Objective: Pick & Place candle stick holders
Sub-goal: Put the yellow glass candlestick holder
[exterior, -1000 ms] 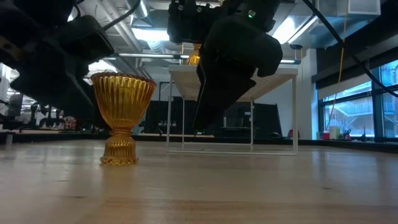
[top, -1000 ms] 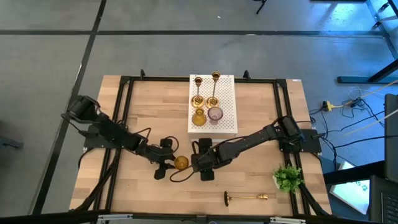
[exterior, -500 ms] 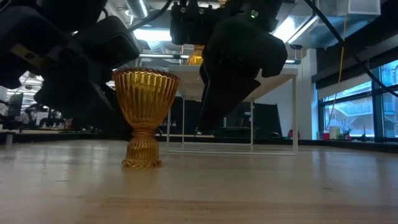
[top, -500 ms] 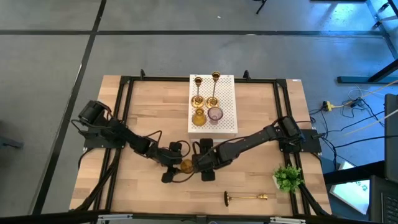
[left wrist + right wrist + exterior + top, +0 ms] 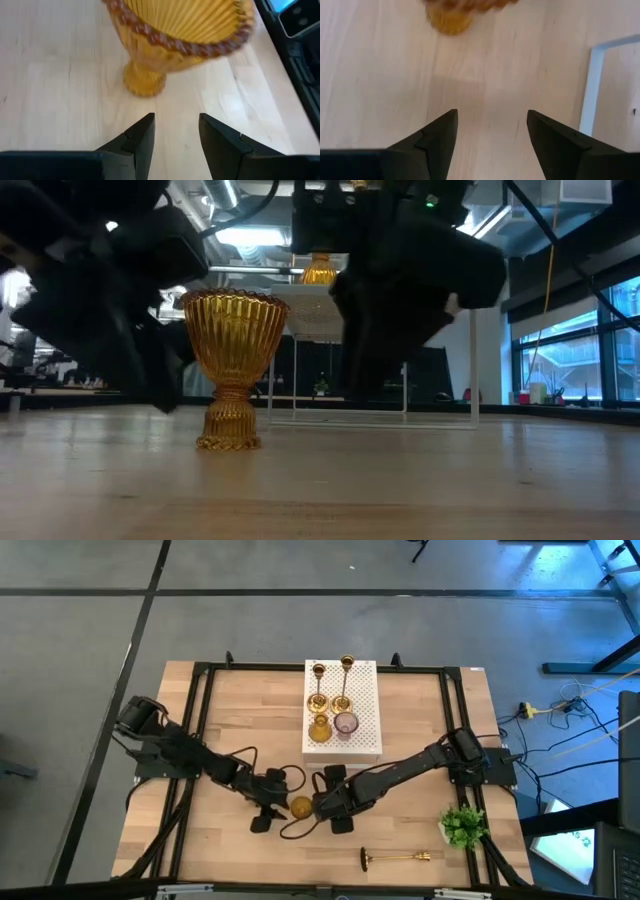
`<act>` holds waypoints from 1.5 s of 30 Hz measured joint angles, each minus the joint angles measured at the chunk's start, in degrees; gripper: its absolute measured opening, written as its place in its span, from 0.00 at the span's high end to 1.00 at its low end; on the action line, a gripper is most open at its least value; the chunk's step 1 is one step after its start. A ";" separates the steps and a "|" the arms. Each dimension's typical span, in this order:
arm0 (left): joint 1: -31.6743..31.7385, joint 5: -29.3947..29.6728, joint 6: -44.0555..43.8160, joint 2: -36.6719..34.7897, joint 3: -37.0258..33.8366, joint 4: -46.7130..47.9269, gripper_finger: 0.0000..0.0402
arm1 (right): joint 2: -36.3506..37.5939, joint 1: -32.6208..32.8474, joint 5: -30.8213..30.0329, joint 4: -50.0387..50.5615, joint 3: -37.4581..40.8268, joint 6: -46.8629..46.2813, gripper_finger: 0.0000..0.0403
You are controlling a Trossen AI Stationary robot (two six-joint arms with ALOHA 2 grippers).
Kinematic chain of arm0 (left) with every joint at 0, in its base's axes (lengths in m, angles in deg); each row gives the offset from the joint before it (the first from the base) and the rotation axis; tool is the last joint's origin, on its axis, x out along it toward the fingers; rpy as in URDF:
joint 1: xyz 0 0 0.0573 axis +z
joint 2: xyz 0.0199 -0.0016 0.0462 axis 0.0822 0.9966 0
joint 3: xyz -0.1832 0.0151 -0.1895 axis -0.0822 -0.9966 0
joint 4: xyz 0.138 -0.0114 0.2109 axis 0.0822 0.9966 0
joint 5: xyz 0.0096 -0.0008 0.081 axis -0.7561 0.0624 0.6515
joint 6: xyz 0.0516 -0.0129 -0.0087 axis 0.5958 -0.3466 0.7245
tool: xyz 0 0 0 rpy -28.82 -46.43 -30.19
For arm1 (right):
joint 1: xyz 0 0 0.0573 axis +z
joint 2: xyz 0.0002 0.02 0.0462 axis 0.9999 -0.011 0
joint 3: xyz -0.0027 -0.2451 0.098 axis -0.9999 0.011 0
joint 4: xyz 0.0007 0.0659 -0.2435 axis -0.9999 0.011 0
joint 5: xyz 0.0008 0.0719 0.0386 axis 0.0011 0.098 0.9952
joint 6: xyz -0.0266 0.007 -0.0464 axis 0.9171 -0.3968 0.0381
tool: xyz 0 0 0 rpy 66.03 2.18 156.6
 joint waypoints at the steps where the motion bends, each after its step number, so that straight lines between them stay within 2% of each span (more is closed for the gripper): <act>1: -0.02 -0.21 -0.63 -1.05 0.02 1.61 0.63 | 0.02 0.02 0.03 1.01 0.00 0.19 0.40; 9: -1.16 -0.48 -3.84 -7.29 -0.01 7.01 0.63 | 0.06 0.02 0.44 4.47 -0.92 1.32 0.40; 18: -5.03 5.15 -5.84 -8.26 -0.01 6.93 0.63 | 0.24 1.81 0.00 19.72 -13.09 3.85 0.40; 24: -8.45 8.94 -8.06 -8.26 -0.01 6.20 0.63 | 0.22 4.07 2.74 13.47 -16.48 12.04 0.40; 36: -16.13 24.55 -9.00 -8.26 -0.01 3.97 0.63 | 0.01 5.62 2.82 2.92 -16.50 31.22 0.40; 45: -18.63 29.56 -10.64 -8.26 -0.01 2.39 0.63 | -2.12 2.31 2.86 2.36 -16.45 34.48 0.40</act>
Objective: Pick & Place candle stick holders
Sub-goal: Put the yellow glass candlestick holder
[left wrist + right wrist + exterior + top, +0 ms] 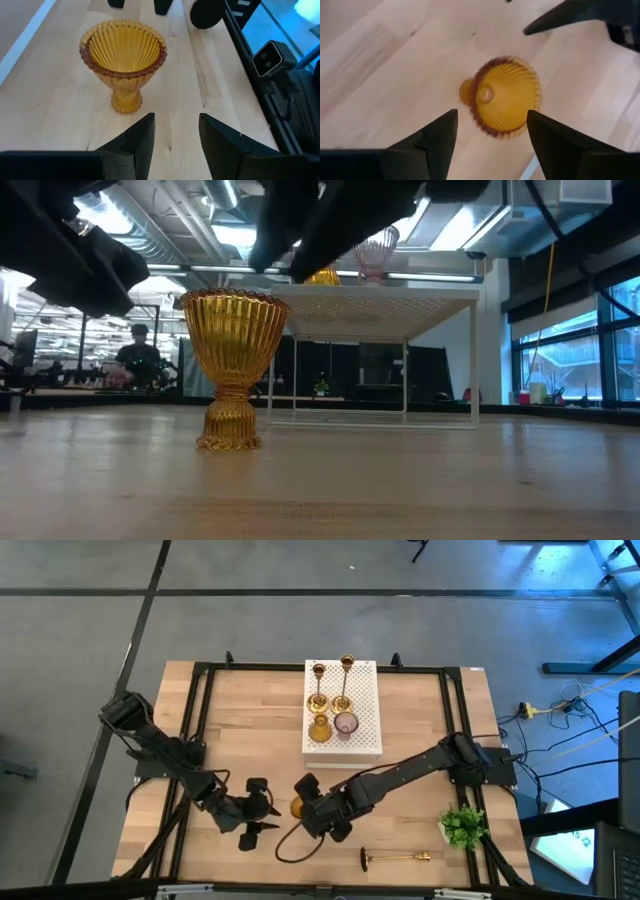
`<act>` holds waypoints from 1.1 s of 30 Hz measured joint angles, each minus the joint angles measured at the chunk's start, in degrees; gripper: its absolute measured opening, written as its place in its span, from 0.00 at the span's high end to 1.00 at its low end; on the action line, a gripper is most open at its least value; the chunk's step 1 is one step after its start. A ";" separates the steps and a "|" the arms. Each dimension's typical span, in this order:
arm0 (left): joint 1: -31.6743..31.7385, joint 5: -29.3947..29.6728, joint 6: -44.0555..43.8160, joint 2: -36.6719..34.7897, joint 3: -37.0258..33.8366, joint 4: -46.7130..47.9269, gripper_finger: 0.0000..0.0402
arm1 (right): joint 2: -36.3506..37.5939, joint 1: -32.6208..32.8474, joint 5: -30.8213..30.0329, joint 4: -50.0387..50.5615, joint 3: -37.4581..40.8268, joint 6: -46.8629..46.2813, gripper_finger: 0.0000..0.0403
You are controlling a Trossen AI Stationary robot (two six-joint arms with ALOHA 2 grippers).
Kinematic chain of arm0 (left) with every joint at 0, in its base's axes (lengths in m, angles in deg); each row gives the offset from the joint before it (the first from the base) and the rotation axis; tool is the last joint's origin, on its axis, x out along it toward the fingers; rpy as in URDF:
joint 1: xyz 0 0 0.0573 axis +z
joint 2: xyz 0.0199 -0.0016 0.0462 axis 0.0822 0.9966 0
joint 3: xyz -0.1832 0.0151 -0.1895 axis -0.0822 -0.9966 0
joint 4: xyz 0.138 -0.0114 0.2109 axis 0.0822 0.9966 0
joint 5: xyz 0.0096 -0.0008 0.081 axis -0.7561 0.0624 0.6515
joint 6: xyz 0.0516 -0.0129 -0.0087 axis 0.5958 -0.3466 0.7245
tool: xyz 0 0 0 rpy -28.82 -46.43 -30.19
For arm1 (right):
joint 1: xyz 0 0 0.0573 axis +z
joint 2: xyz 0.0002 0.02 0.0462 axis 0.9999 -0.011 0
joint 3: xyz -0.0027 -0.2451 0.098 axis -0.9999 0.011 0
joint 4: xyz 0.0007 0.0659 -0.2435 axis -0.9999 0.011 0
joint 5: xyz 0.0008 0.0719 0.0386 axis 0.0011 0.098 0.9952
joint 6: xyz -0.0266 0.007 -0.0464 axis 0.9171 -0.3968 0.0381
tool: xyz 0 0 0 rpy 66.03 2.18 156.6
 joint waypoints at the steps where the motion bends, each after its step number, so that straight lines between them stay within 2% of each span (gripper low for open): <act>1: -0.20 0.22 -0.54 0.00 0.00 0.02 0.63 | -0.30 -0.19 -0.03 -0.57 -0.04 0.21 0.40; 28: -0.41 4.08 -2.13 0.50 -0.04 0.94 0.63 | -5.51 -1.85 3.65 -3.09 0.02 0.37 0.40; 33: -0.41 4.13 -2.06 0.50 -0.04 0.94 0.63 | -5.51 -2.87 4.46 -2.48 0.50 -1.54 0.44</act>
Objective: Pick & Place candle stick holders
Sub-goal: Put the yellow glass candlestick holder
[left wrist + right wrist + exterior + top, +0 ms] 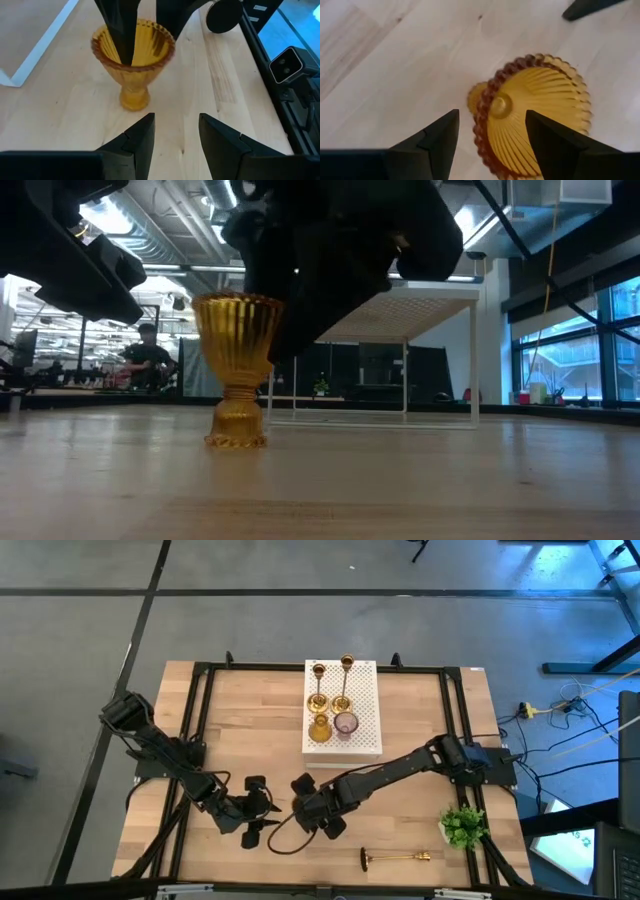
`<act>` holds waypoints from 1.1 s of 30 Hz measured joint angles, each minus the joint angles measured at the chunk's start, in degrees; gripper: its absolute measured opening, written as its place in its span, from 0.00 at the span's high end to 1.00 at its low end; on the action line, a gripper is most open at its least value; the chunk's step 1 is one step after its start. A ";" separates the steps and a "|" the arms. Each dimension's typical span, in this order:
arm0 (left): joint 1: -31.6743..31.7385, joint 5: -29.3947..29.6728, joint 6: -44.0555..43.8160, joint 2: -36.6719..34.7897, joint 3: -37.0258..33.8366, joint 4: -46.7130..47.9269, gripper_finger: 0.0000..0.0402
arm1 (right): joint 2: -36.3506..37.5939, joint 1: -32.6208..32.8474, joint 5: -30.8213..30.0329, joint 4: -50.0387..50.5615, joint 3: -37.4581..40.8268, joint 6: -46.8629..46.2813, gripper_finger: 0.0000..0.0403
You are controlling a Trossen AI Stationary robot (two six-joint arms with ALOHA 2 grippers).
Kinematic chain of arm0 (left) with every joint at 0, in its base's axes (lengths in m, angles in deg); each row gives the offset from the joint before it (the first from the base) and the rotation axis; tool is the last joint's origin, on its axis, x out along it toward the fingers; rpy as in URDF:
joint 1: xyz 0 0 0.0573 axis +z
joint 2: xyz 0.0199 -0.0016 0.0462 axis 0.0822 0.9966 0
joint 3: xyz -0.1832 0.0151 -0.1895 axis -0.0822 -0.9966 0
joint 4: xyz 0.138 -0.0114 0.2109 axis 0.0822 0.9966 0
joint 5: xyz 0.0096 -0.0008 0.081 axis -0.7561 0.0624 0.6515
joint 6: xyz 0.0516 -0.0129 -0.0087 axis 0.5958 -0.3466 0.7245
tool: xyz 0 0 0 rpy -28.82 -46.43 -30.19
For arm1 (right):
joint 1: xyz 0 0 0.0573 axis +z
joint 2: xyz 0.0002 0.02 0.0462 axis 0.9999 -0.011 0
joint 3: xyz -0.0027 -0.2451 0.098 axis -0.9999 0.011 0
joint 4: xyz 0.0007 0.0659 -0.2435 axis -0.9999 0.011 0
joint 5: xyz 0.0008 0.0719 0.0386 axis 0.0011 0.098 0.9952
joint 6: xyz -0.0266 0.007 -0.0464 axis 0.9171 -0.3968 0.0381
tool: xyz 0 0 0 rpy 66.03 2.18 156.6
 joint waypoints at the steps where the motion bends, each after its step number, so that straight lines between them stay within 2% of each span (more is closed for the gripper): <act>1: 0.00 0.01 0.00 0.00 0.00 0.01 0.63 | 0.00 -0.13 0.09 0.00 0.32 -0.21 0.45; 11: 0.01 0.43 0.31 0.00 0.00 0.00 0.63 | 0.24 -0.14 -0.29 -0.16 3.15 -2.32 0.65; 17: 0.00 1.43 0.46 0.00 0.00 0.00 0.63 | 0.33 1.21 -6.36 1.26 3.26 -3.64 0.79; 22: 0.00 1.45 0.44 0.00 0.00 0.00 0.63 | 0.44 2.09 -8.42 2.75 3.26 -6.58 0.89; 33: 0.00 1.51 2.83 0.00 0.00 -2.97 0.63 | 0.50 2.67 -4.99 17.36 -0.88 -16.91 0.92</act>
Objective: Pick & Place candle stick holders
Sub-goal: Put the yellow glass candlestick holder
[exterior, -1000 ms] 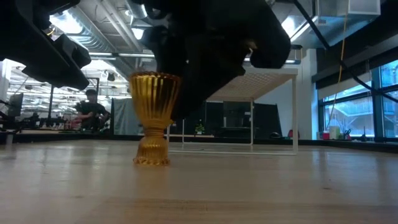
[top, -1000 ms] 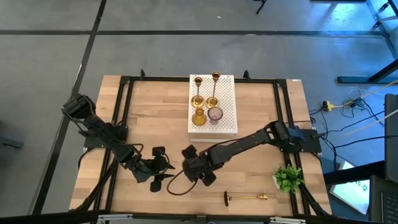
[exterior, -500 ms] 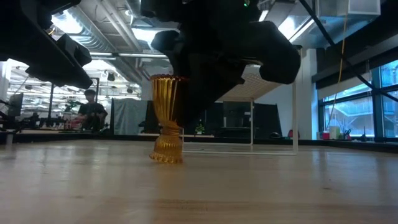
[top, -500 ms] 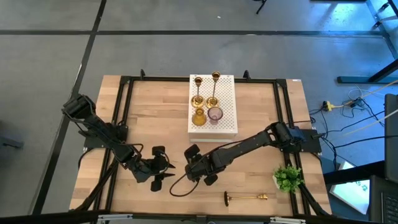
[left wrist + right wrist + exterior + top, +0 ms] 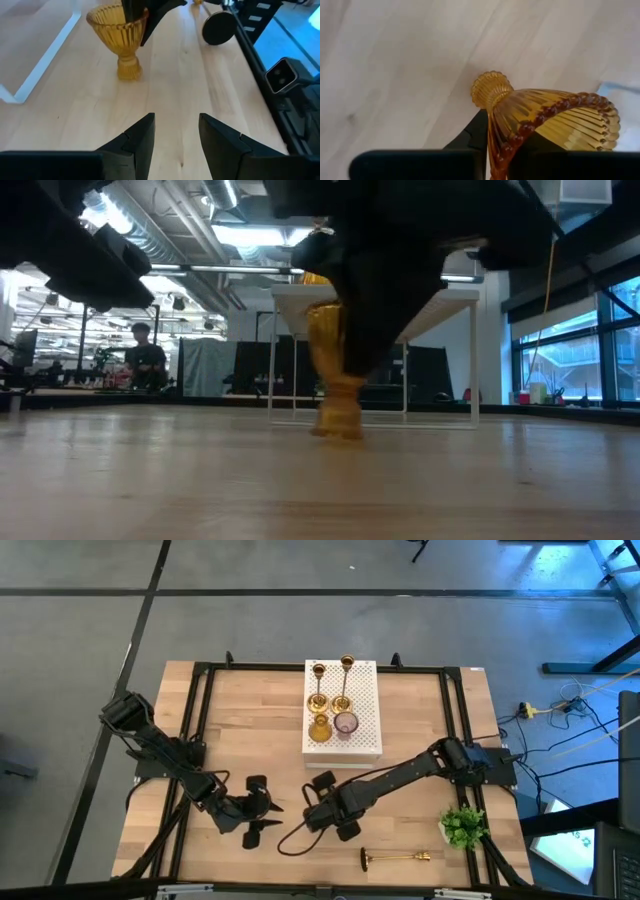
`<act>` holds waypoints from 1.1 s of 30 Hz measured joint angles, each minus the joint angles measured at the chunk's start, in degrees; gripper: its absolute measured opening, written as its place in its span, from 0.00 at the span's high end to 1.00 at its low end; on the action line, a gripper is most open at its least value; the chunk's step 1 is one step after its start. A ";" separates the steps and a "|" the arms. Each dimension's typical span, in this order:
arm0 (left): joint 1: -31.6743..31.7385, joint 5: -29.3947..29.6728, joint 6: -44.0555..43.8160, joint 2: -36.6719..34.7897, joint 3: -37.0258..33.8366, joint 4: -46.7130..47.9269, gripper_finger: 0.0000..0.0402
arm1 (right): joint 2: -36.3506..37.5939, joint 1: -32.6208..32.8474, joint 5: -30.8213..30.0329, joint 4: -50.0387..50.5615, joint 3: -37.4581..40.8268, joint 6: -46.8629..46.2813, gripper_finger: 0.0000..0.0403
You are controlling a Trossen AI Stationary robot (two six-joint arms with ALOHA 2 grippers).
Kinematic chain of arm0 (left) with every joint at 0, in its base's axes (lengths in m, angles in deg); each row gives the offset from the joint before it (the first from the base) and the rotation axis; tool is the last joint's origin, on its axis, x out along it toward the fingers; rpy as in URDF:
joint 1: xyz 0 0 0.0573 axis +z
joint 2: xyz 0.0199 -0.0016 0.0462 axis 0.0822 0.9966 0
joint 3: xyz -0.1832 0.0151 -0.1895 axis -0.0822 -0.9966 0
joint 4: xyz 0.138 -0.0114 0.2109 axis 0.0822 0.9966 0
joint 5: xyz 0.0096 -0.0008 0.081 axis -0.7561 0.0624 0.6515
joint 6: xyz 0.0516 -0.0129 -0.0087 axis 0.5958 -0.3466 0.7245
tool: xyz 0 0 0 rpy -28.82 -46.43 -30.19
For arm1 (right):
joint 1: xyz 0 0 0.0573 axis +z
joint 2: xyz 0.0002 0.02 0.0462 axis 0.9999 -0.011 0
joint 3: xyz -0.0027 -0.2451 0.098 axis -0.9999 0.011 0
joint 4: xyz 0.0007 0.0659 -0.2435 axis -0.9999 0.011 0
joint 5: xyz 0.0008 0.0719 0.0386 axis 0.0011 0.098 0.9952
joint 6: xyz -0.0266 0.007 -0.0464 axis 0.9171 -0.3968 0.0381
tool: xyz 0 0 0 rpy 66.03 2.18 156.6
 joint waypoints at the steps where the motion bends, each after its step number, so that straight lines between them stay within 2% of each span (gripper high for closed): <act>1: 0.00 -0.01 0.61 0.00 0.00 -0.46 0.63 | 0.22 0.08 0.28 0.99 -0.24 -0.65 0.92; 9: 0.01 -0.01 1.08 0.02 0.02 -0.57 0.63 | 5.79 2.00 2.87 7.58 -0.30 -3.55 0.92; 20: 0.02 -0.01 1.11 0.02 0.02 -0.56 0.63 | 18.73 3.42 -0.39 21.69 -0.39 -10.98 0.92; 27: 0.01 -0.01 1.11 0.02 0.02 -0.53 0.63 | 25.60 1.38 -1.72 28.16 -0.41 -13.57 0.92; 33: 0.07 0.02 1.11 0.02 0.02 -0.47 0.63 | 28.33 -2.81 -2.77 28.98 -0.43 -11.41 0.92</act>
